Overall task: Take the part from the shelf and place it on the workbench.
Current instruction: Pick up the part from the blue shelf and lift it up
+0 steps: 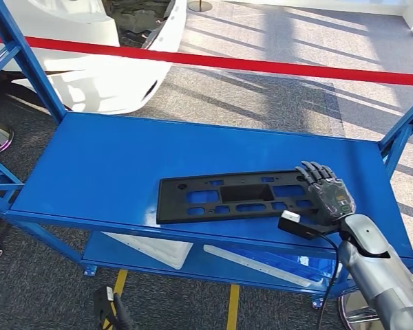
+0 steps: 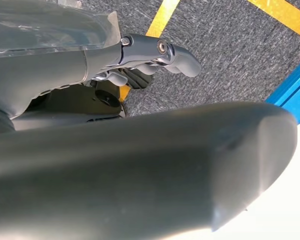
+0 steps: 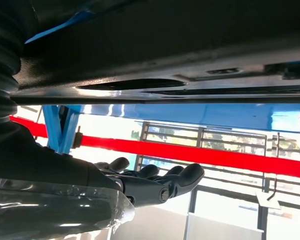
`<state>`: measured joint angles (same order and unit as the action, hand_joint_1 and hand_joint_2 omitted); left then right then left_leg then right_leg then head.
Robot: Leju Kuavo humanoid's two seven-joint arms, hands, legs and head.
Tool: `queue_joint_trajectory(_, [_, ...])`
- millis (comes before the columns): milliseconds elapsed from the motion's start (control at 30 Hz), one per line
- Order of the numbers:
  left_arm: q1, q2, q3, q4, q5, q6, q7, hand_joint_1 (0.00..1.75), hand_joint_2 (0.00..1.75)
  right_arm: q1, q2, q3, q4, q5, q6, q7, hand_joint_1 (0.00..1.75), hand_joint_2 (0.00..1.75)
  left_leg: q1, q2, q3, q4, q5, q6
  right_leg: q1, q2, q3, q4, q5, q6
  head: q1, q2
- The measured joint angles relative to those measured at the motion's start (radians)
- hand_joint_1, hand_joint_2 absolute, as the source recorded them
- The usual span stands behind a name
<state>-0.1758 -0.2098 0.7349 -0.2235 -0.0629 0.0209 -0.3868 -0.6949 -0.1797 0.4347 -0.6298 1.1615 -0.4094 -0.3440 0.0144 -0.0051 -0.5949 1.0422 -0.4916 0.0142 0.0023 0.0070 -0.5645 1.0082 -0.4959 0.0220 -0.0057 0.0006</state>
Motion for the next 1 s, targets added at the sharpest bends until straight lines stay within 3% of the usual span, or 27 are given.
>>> queue_joint_trajectory(100, [0.000,0.000,-0.001,0.000,0.000,-0.001,0.000,0.00,0.00,0.004,0.007,0.012,0.007,-0.004,-0.016,-0.006,1.74,1.75,0.000,0.000,0.000,0.000,0.000,0.000,0.000,0.000,0.000,0.000,0.000,0.000,0.000,0.000])
queue_joint_trajectory(1000, [0.003,0.000,-0.022,0.000,0.000,0.001,0.002,0.00,0.00,0.051,-0.004,0.025,-0.053,-0.052,-0.084,0.007,1.75,1.75,0.000,0.000,-0.002,0.000,0.000,0.000,0.000,0.000,-0.002,0.000,0.000,0.000,0.000,0.000])
